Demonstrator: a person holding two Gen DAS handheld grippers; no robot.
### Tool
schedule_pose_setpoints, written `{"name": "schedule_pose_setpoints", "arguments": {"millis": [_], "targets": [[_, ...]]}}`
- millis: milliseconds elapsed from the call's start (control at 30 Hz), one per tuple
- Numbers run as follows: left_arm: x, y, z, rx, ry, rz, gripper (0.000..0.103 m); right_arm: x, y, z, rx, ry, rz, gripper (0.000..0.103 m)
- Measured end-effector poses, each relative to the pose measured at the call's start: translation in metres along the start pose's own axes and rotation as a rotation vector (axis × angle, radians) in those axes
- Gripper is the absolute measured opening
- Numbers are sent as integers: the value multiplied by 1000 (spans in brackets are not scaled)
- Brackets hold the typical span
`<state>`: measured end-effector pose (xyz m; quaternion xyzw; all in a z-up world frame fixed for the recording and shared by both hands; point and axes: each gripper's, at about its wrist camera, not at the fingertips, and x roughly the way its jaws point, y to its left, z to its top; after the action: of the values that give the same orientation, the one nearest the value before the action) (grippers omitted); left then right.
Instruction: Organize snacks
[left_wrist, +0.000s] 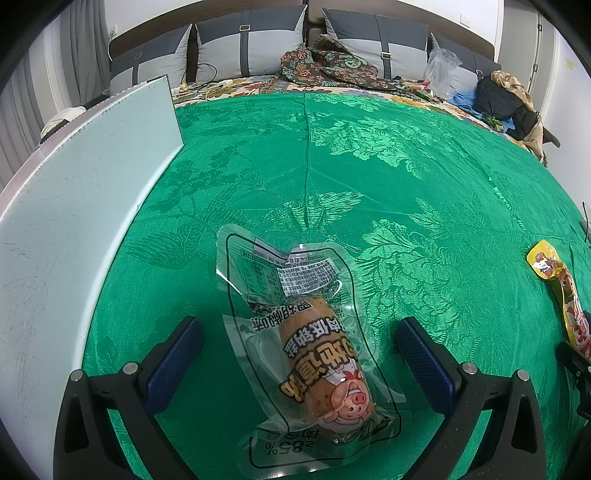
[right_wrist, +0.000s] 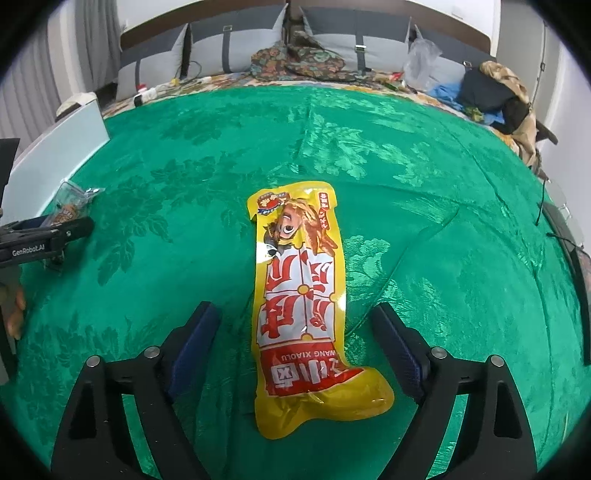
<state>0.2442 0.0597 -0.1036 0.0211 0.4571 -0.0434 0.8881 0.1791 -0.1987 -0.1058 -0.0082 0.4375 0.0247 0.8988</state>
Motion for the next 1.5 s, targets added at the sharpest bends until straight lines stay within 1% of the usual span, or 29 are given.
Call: {"name": "schedule_pose_setpoints", "arguments": {"millis": [1500], "targets": [[1,1,-1,1,0,0,103,0,-4,1,0,-1,-5,90]]}}
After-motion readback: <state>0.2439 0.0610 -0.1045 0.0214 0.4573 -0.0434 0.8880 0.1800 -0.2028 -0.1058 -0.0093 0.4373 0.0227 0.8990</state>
